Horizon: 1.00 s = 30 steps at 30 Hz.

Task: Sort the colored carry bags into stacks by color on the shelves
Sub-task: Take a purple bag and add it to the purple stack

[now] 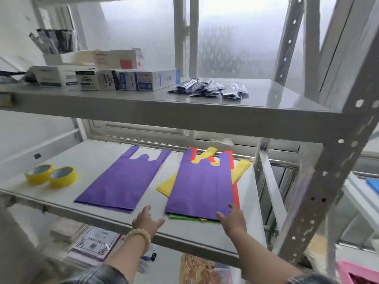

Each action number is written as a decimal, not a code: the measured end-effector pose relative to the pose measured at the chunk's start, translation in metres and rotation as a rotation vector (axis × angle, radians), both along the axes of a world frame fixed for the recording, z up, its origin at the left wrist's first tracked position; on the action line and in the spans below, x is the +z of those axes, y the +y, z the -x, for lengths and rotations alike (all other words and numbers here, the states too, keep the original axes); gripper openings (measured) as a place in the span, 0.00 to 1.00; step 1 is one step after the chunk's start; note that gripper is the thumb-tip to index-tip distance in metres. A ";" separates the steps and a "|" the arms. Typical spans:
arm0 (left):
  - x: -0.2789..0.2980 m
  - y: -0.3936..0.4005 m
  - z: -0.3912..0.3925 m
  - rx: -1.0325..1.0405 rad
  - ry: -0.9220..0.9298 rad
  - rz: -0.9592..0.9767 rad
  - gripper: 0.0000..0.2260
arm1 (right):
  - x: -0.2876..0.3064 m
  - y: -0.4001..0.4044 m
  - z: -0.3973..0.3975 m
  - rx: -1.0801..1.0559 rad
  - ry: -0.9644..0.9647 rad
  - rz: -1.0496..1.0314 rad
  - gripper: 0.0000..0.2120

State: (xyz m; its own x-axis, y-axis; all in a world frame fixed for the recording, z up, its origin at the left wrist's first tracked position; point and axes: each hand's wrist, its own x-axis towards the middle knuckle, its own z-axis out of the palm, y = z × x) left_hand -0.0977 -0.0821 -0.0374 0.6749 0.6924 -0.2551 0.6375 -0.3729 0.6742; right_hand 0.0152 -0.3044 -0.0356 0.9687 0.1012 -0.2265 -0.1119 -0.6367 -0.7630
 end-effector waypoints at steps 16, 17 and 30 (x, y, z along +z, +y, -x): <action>-0.018 0.015 -0.116 -0.074 0.164 -0.020 0.30 | -0.014 0.017 -0.072 -0.188 0.076 0.494 0.22; -0.018 0.017 -0.121 -0.085 0.166 0.001 0.31 | -0.015 0.020 -0.074 -0.197 0.093 0.486 0.23; -0.017 0.038 -0.142 -0.112 0.190 0.091 0.14 | -0.005 0.039 -0.080 -0.388 0.307 0.306 0.26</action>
State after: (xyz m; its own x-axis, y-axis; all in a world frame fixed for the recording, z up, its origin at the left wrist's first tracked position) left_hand 0.0441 -0.0438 -0.0540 0.6799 0.5846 -0.4427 0.7142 -0.3912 0.5803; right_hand 0.0949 -0.2649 -0.0407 0.8075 -0.3620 -0.4657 -0.5677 -0.6913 -0.4470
